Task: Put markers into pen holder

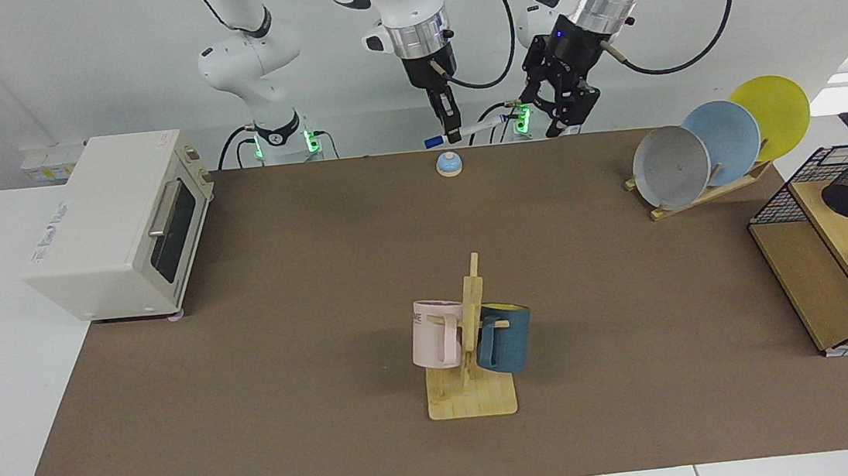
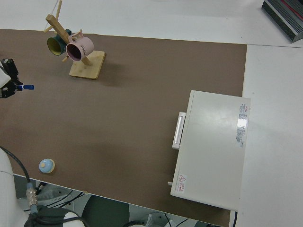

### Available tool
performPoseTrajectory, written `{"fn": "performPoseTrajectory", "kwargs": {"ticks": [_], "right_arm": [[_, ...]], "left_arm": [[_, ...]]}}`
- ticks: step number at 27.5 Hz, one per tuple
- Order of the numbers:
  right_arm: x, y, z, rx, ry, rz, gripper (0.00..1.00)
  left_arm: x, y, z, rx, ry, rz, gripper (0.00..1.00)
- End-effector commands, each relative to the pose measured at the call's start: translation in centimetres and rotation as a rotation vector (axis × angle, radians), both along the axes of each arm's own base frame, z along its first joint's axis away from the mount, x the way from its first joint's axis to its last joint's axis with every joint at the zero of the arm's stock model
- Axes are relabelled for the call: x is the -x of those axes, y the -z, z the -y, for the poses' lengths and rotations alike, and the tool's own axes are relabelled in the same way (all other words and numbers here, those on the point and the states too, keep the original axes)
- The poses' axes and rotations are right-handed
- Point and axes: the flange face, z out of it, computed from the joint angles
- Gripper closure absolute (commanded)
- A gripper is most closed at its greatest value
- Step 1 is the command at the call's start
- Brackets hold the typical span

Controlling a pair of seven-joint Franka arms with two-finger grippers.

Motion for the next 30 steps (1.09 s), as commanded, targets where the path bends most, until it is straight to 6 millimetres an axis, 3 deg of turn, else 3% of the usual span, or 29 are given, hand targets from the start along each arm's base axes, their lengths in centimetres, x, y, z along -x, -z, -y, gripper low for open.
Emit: {"fn": "performPoseTrajectory", "kwargs": {"ticks": [1,16,21,30], "right_arm": [[-0.3,-0.1,0.1,0.010,0.000,0.016,1.00],[-0.2,0.0,0.1,0.038,-0.007,0.021,1.00],[-0.2,0.0,0.1,0.037,-0.007,0.022,1.00],[-0.3,0.0,0.2,0.038,-0.005,0.021,1.00]], "left_arm": [[2.0,1.3,2.9,0.015,0.028,0.001,0.14],[3.4,3.1,7.2,0.038,0.038,0.018,0.20],[3.8,4.6,8.2,0.037,0.024,0.010,0.22],[4.1,5.1,8.6,0.034,0.031,0.007,0.33]]}}
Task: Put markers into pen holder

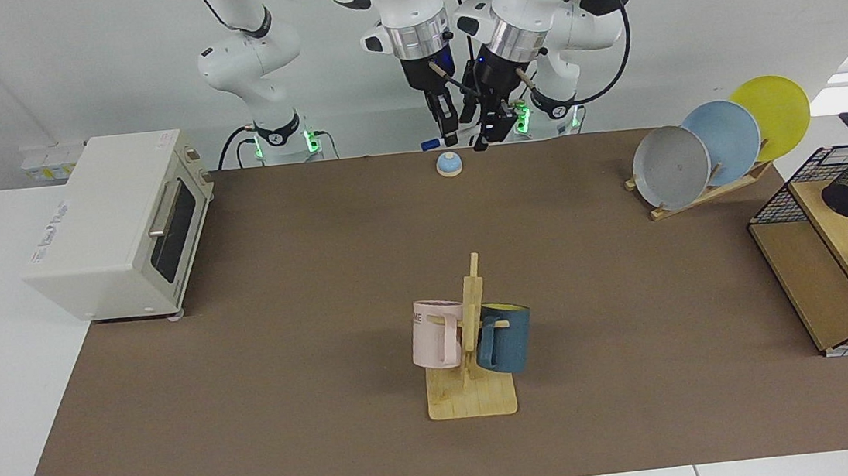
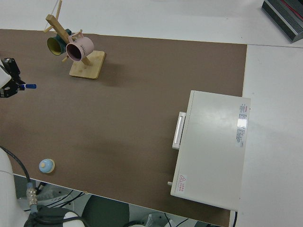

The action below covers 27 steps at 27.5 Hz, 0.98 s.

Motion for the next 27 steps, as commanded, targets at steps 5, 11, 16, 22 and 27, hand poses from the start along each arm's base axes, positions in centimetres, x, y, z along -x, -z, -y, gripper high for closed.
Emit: {"fn": "performPoseTrajectory", "kwargs": {"ticks": [5,11,16,22,27], "right_arm": [[-0.24,-0.06,0.08,0.012,0.000,0.003,1.00],[-0.26,-0.08,0.18,0.013,0.001,0.004,1.00],[-0.58,-0.25,0.71,0.020,0.009,0.014,1.00],[-0.59,-0.24,0.91,0.030,0.011,0.018,1.00],[-0.62,-0.18,1.03,0.034,0.012,0.019,1.00]], "left_arm": [[0.81,0.15,0.00,0.015,-0.012,0.010,0.42],[0.76,0.06,-0.05,0.018,-0.014,0.012,0.54],[0.71,0.06,-0.11,0.018,-0.015,0.012,0.53],[0.73,-0.25,-0.11,0.021,-0.015,0.017,0.54],[0.59,-0.35,-0.07,0.026,-0.018,0.026,0.54]]}}
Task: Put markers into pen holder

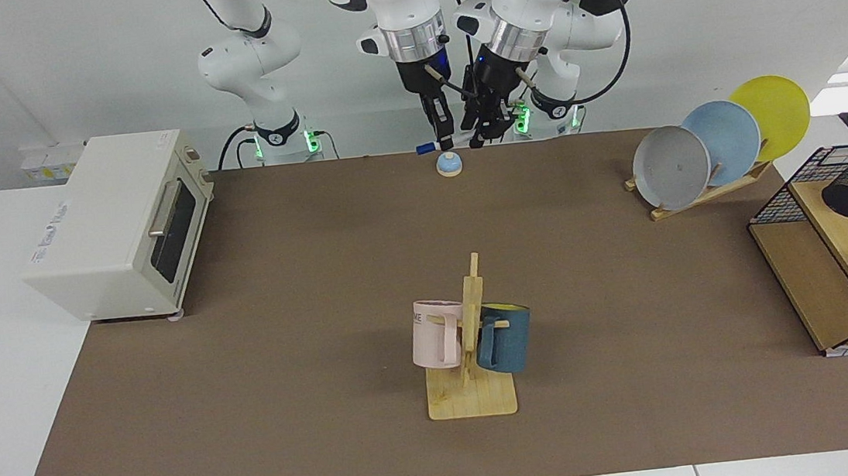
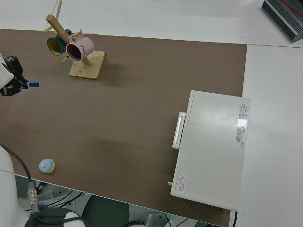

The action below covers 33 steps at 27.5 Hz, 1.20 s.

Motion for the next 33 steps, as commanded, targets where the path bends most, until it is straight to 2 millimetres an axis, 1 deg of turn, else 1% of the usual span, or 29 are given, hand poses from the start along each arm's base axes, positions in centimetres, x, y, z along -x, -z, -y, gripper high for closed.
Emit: {"fn": "performPoseTrajectory", "kwargs": {"ticks": [1,10,13,15,18,20,21,30,31,33], "right_arm": [[-0.05,-0.24,0.37,0.017,0.002,0.006,1.00],[0.01,-0.16,0.30,0.018,0.001,0.005,1.00],[0.01,-0.16,0.30,0.018,0.001,0.005,1.00],[0.01,-0.16,0.30,0.018,0.001,0.005,1.00],[0.01,-0.16,0.30,0.018,0.001,0.005,1.00],[0.00,-0.18,0.30,0.017,0.001,0.006,1.00],[0.00,-0.18,0.30,0.017,0.001,0.006,1.00],[0.01,-0.18,0.29,0.015,0.001,0.005,1.00],[0.01,-0.18,0.29,0.015,0.001,0.005,0.89],[-0.15,-0.18,0.48,0.013,0.006,0.003,0.51]], "left_arm": [[0.59,-0.25,-0.09,0.022,-0.016,0.021,0.54],[0.53,-0.48,0.08,0.030,-0.018,0.035,0.54],[0.47,-0.50,0.01,0.031,-0.020,0.036,0.55],[0.54,-0.51,0.12,0.036,-0.018,0.033,0.61],[0.44,-0.50,0.06,0.038,-0.017,0.039,0.78],[0.37,-0.53,-0.01,0.039,-0.018,0.042,0.96],[0.32,-0.53,-0.08,0.040,-0.019,0.042,1.00],[0.07,-0.52,-0.49,0.040,-0.034,0.038,1.00],[0.01,-0.54,-0.56,0.041,-0.036,0.039,1.00],[-0.07,-0.46,-0.62,0.041,-0.041,0.037,1.00]]}}
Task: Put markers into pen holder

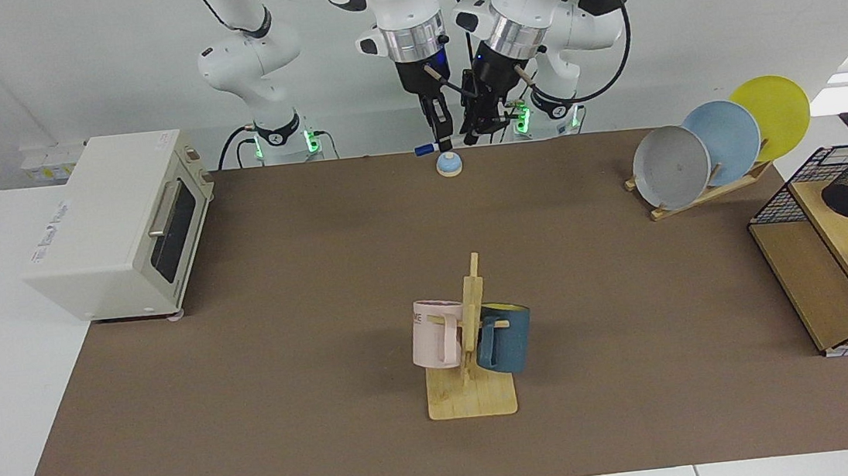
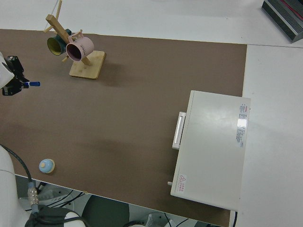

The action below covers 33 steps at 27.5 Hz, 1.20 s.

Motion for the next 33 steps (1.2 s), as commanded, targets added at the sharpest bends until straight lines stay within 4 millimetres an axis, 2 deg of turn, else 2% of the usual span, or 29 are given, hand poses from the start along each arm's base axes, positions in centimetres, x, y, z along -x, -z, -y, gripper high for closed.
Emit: {"fn": "performPoseTrajectory", "kwargs": {"ticks": [1,2,7,11,14,17,27,33], "right_arm": [[0.0,-0.1,0.4,0.005,0.013,-0.008,0.25],[-0.1,-0.1,0.5,0.007,0.016,-0.008,0.00],[-1.1,-0.3,2.2,0.010,0.041,-0.009,0.00],[-2.2,-1.6,5.2,0.012,-0.016,0.006,0.00],[-3.2,-1.9,8.0,0.040,-0.112,0.012,0.00],[-3.9,-2.0,10.3,0.071,-0.230,0.014,0.00],[-5.9,-1.7,16.7,0.173,-0.760,0.043,0.00],[-6.8,-1.4,20.5,0.200,-1.085,0.052,0.00]], "left_arm": [[0.1,0.0,-0.8,0.017,-0.049,0.006,1.00],[-0.1,0.2,-0.9,0.018,-0.060,-0.001,1.00],[-0.3,0.0,-0.9,0.027,-0.126,-0.011,1.00],[-0.8,0.0,-1.7,0.026,-0.154,-0.007,1.00],[-1.7,0.2,-3.3,0.018,-0.190,-0.013,1.00],[-2.4,0.3,-4.4,0.013,-0.213,-0.011,1.00],[-5.3,0.9,-10.5,0.006,-0.330,-0.025,1.00],[-5.8,1.2,-12.4,-0.078,-0.380,-0.008,1.00]]}}
